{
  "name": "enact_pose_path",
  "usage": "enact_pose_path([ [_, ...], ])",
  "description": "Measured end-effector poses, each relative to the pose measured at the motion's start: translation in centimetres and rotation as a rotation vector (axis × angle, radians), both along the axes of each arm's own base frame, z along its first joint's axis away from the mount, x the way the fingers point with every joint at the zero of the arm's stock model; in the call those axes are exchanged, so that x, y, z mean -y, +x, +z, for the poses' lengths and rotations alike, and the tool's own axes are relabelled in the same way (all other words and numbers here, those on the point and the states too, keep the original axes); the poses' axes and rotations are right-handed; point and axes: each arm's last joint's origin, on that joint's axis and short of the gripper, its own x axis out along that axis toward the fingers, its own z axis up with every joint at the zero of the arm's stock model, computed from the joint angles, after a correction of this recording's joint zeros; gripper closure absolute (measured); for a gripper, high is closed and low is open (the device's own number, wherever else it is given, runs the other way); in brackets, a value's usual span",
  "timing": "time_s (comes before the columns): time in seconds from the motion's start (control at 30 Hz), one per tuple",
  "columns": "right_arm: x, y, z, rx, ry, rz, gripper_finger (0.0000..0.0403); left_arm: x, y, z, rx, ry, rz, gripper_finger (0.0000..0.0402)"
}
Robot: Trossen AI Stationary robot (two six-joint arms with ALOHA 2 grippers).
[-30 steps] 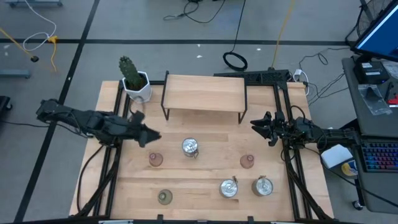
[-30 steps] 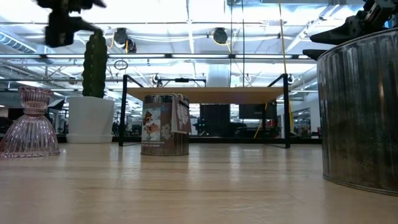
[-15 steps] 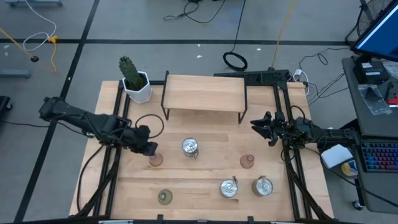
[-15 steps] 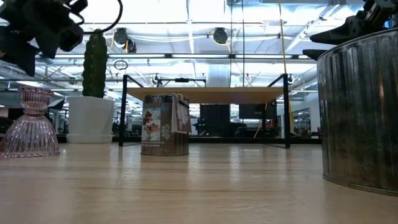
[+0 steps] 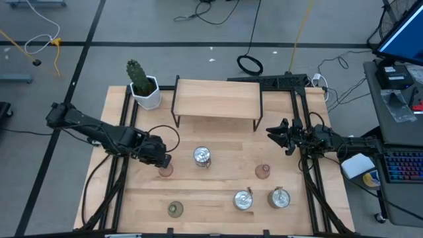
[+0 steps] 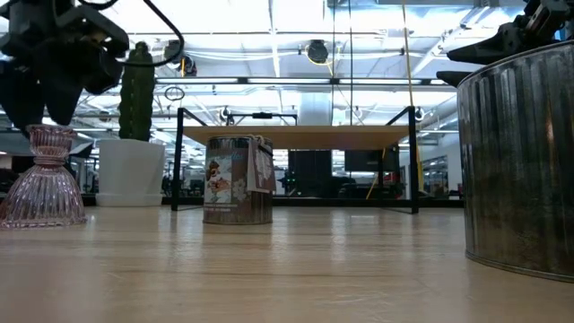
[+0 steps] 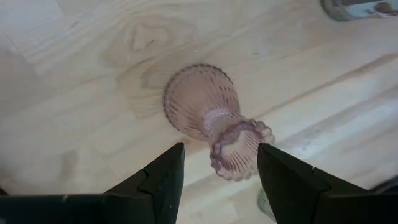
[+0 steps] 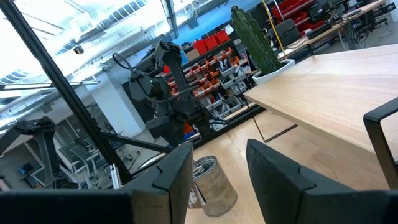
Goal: Pick & Place candle stick holders
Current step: Put the left red candle holder on the shelf
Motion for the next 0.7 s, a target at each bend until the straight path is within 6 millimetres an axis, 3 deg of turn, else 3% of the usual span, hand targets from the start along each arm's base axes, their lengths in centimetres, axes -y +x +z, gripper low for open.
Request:
enact_pose_path([
  [0.47, 0.0, 0.0, 0.0, 0.000, 0.000, 0.000, 0.0259, 0.2, 0.7, -1.2, -0.067, 0.018, -0.029, 0.0203],
  [0.7, 0.0, 0.0, 0.0, 0.000, 0.000, 0.000, 0.0259, 0.2, 0.7, -1.2, -0.060, 0.031, -0.024, 0.0282],
])
